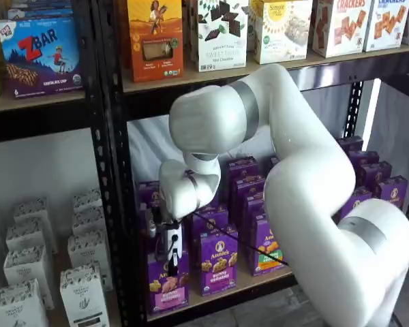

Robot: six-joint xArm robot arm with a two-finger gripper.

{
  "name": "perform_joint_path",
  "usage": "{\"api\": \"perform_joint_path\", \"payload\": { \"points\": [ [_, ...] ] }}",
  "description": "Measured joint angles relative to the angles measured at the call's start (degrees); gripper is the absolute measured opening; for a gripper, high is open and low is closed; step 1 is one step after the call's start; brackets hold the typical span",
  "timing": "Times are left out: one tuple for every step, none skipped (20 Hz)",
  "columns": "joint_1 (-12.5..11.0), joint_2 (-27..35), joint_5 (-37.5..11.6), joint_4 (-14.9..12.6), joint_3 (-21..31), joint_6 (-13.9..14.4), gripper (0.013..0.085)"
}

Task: Pick up the purple box with a pink patch in the middle, on the bottom shelf, the first box from the left

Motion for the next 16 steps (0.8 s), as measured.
{"api": "perform_joint_path", "payload": {
  "points": [
    [0.0,0.0,0.0,0.0,0.0,0.0,0.0330],
    [0.0,0.0,0.0,0.1,0.0,-0.1,0.0330],
    [0.0,0.0,0.0,0.1,0.0,-0.1,0.0330],
    [0.0,0.0,0.0,0.1,0.0,-0.1,0.0330],
    [0.0,0.0,0.0,0.1,0.0,-0.1,0.0330],
    [0.1,0.0,0.0,0.1,0.0,-0.1,0.0330],
    [0.1,0.0,-0.1,0.1,0.1,0.0,0.0330],
    [0.1,-0.1,-0.1,0.1,0.1,0.0,0.0330],
    [0.1,-0.1,0.0,0.1,0.2,0.0,0.0330],
    [0.1,-0.2,0.0,0.0,0.3,0.1,0.0330],
    [0.1,-0.3,0.0,-0.1,0.4,0.1,0.0330],
    [0.1,-0.4,0.1,0.0,0.5,0.0,0.0330],
    [0.1,-0.6,0.0,0.1,0.7,0.0,0.0330],
    [0.1,-0.7,-0.1,0.2,0.9,0.0,0.0330],
    [0.1,-0.9,-0.2,0.2,1.2,-0.1,0.0290],
    [0.1,-1.1,-0.5,0.3,1.6,-0.2,0.0290]
  ]
}}
